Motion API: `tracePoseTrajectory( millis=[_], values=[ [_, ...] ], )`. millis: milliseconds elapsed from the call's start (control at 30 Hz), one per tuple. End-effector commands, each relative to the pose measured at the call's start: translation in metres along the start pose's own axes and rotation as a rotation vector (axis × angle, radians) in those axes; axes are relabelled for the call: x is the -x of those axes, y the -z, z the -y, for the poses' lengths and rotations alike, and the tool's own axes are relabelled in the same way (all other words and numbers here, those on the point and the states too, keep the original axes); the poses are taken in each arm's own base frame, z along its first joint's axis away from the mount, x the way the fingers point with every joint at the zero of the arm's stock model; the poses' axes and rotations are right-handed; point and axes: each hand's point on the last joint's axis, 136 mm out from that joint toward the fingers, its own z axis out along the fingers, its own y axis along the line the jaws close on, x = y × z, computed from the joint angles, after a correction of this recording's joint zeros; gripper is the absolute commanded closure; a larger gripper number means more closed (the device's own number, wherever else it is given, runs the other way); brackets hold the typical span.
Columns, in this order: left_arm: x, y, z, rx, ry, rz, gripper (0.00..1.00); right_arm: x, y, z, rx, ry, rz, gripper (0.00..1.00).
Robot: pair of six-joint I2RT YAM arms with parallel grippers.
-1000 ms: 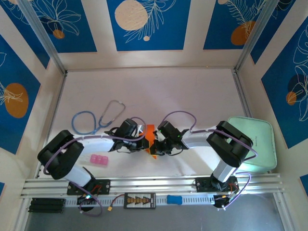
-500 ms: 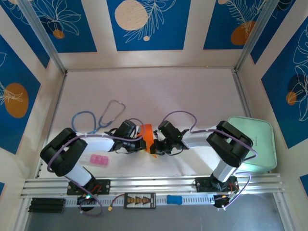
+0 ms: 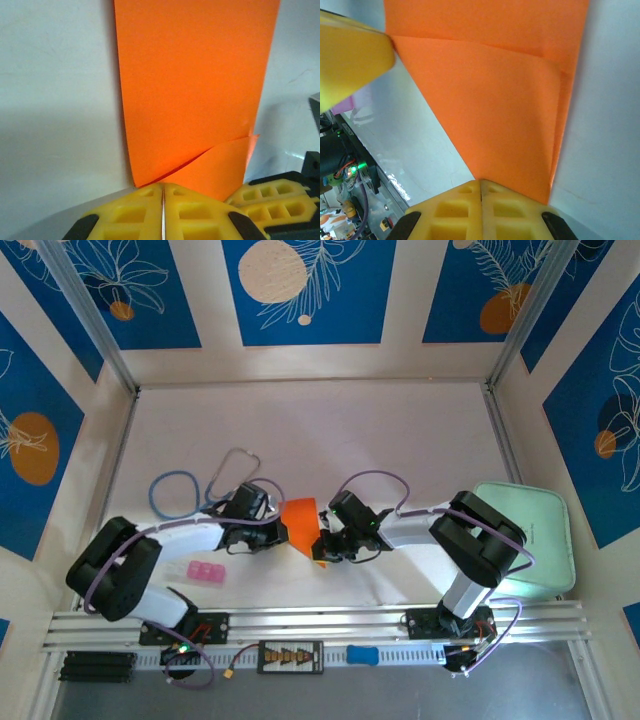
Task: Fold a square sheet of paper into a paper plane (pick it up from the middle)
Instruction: Third fold the triangle at the center of the table.
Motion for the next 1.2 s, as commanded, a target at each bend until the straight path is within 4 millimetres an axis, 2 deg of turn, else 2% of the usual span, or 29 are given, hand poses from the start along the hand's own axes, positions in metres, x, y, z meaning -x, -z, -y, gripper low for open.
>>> tracePoseTrajectory(
  millis=[0, 200, 267, 400, 500, 633, 800, 967, 1167],
  values=[
    [0.003, 0.012, 0.0, 0.014, -0.016, 0.027, 0.88, -0.027, 0.004, 0.045, -0.161, -0.073, -0.064, 1.0],
    [0.005, 0.025, 0.011, -0.009, -0.032, 0.048, 0.86, -0.03, 0.012, 0.042, -0.154, -0.065, -0.054, 1.0],
    [0.005, 0.028, 0.011, -0.014, -0.03, 0.06, 0.85, -0.027, 0.014, 0.034, -0.134, -0.048, -0.048, 1.0],
    [0.005, 0.029, 0.011, -0.011, -0.034, 0.062, 0.83, -0.015, 0.024, 0.011, -0.094, 0.008, -0.008, 0.98],
    [0.005, 0.029, 0.011, -0.017, -0.03, 0.063, 0.82, 0.0, 0.036, 0.001, -0.108, 0.047, 0.047, 0.94],
    [0.004, 0.027, 0.01, -0.025, -0.018, 0.065, 0.78, 0.023, 0.047, 0.001, -0.126, 0.049, 0.111, 0.82],
    [0.004, 0.026, 0.011, -0.035, -0.013, 0.055, 0.71, 0.038, 0.045, 0.001, -0.114, 0.042, 0.135, 0.69],
    [0.005, 0.024, 0.011, -0.041, -0.002, 0.045, 0.68, 0.039, 0.038, 0.009, -0.133, 0.021, 0.124, 0.66],
    [0.006, 0.02, 0.015, -0.058, 0.008, 0.027, 0.66, 0.04, 0.044, 0.019, -0.158, 0.0, 0.154, 0.64]
  ],
)
